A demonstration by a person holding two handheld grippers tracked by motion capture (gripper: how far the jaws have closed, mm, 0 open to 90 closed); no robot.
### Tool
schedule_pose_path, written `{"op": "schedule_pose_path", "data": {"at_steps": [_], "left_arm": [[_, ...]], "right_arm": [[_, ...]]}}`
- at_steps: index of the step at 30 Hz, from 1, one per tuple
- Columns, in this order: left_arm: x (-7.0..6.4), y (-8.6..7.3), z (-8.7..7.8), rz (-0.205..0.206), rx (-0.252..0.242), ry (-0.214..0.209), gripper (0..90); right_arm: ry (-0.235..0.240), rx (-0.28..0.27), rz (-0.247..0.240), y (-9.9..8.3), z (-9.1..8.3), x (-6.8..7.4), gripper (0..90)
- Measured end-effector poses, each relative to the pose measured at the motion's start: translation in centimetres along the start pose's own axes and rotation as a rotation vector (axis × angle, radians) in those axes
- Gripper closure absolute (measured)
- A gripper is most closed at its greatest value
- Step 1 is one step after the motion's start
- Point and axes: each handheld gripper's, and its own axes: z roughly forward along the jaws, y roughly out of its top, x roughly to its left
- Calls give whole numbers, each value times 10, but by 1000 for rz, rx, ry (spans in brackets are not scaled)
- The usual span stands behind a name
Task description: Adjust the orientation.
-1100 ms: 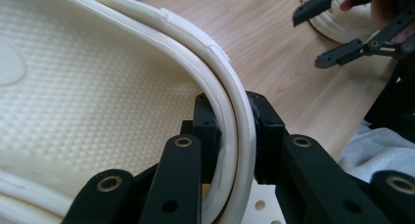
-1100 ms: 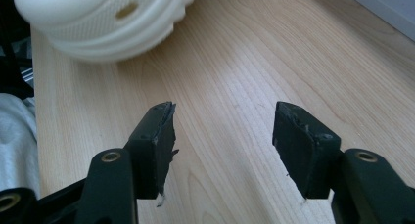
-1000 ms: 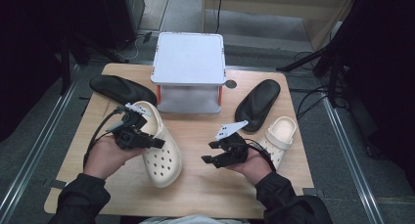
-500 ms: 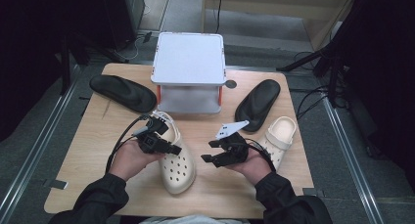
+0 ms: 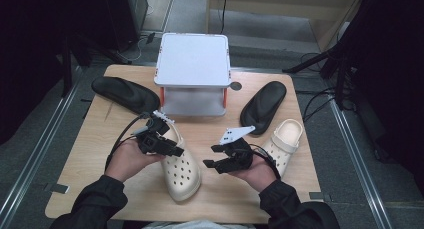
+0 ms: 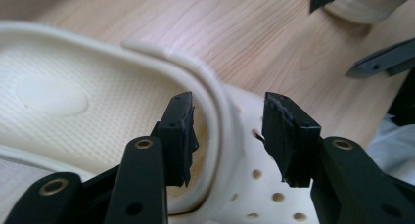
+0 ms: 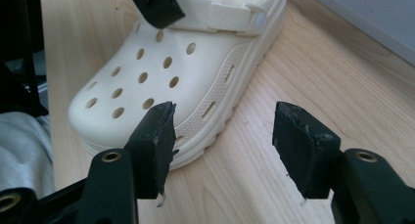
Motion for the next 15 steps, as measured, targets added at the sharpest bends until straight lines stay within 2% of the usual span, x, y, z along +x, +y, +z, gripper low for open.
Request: {"op": "schedule_pose_path", "data": {"at_steps": [3,4,6,8,10,15], "left_arm": [[0,4,-14,15,-23,-6,571],[2,5,-17,31,-25,-14,642],[8,8,-22,35,-23,-23,760],[14,12,-23,38,-11,-3,807],[22,16,-22,61,-8,1,839],[40,24,-17,44,8,-18,900]], "right_arm": [[0,-18,8,2,0,7,431],[-4,-25,8,3,0,10,441],[-2,-33,21,5,1,17,452],[-5,-38,20,7,2,25,473],[0,-43,17,8,3,33,504],[11,-44,26,10,6,47,574]]}}
